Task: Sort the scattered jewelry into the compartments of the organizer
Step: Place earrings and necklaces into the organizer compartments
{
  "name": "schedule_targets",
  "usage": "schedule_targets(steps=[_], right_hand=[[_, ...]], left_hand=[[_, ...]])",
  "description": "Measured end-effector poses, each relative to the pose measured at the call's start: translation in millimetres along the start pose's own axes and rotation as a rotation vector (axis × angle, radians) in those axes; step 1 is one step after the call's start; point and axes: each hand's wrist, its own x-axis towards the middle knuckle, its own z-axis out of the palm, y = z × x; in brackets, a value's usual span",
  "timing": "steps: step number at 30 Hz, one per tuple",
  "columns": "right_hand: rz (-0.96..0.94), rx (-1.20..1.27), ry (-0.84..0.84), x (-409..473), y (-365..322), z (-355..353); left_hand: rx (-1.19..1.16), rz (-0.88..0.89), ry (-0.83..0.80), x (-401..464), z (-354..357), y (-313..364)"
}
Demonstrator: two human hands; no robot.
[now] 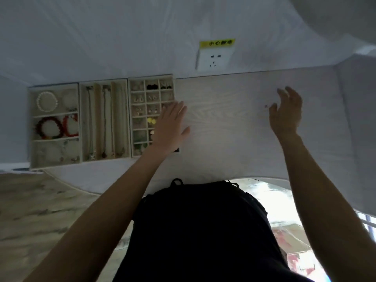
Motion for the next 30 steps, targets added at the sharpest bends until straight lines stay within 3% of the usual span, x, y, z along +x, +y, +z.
schedule_targets(steps=[7, 14, 17, 20, 23, 30], right_hand=[[-0.021, -0.023, -0.142, 34.1, 6.9, 3.3], [-0.367, 0.103, -0.294, -47.6, -83.5, 37.8], [-0.436, 0.113, -0.328, -73.6, -113.8, 50.1], [-0.363, 0.235, -0.35, -82.4, -130.9, 54.2], [-0.284, 0.329, -0.364, -83.8, -142.6, 52.7], [-0.029, 0.656, -0.388, -60.1, -185.8, 39.4]], left_hand=[[0.118, -0.047, 0.092, -12.8, -1.3, 0.2], [0.079, -0.067, 0.107, -24.4, -5.9, 4.9], [0.001, -0.14, 0.204, -31.7, -8.7, 2.4], [-0.138, -0.332, 0.372, -50.8, -15.0, -5.2], [-0.216, -0.504, 0.395, -69.7, -20.4, -20.3], [-0.232, -0.536, 0.341, -77.9, -25.7, -64.3]])
